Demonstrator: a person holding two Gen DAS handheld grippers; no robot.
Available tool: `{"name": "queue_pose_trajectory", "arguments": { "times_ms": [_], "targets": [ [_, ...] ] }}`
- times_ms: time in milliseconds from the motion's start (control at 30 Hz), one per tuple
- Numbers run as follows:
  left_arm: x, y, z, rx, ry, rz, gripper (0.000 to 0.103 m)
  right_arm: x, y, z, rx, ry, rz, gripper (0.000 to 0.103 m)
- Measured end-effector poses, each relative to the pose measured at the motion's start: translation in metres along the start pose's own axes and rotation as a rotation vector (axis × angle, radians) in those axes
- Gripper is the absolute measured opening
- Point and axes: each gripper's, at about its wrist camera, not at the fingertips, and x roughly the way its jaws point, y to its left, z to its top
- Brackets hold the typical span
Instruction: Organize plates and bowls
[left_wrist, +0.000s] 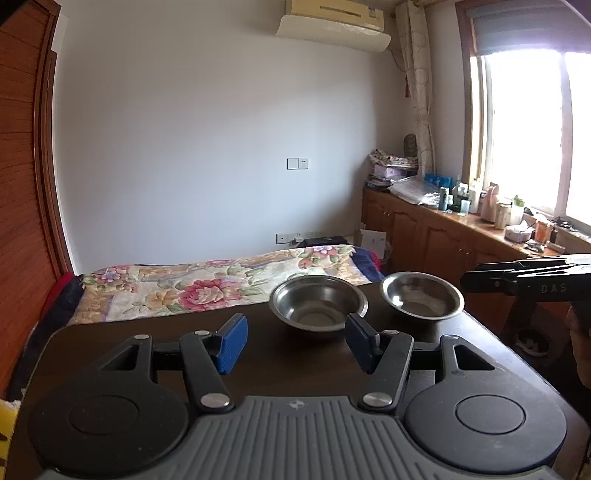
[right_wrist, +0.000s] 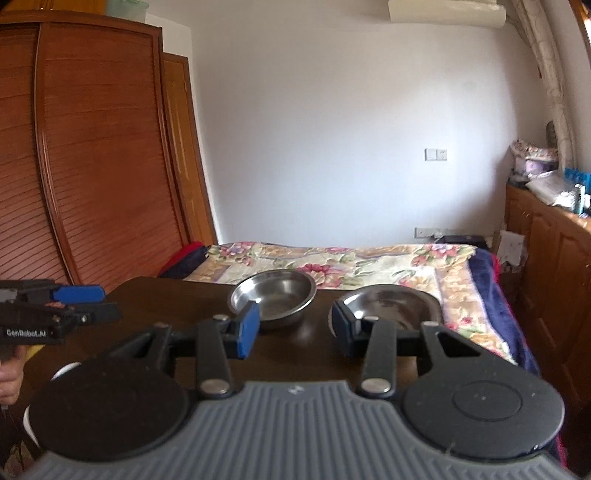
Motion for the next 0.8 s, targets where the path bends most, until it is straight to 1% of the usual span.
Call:
{"name": "queue_pose_trajectory", "arguments": {
  "times_ms": [267, 400, 567, 800],
  "targets": [
    [0.046, 0.017, 0.008, 0.006, 0.047, 0.020, 0.085, 0.050, -0.005, 0.014, -0.021, 0.056, 0.016, 0.045],
    [0.072, 0.025, 0.004, -0.008, 0.086, 0.009, 0.085, 0.073, -0.006, 0.020, -0.028, 0.072, 0.022, 0.045],
    [0.102, 0.031, 0.000, -0.020, 0.127, -0.006, 0.085, 0.104, -0.007, 0.018, -0.043, 0.118, 0.030, 0.045],
    [0.128, 0.034, 0.003, -0.037, 0.141, -0.037, 0.085, 0.134, -0.010, 0.018, -0.052, 0.181, 0.031, 0.045]
  ]
}}
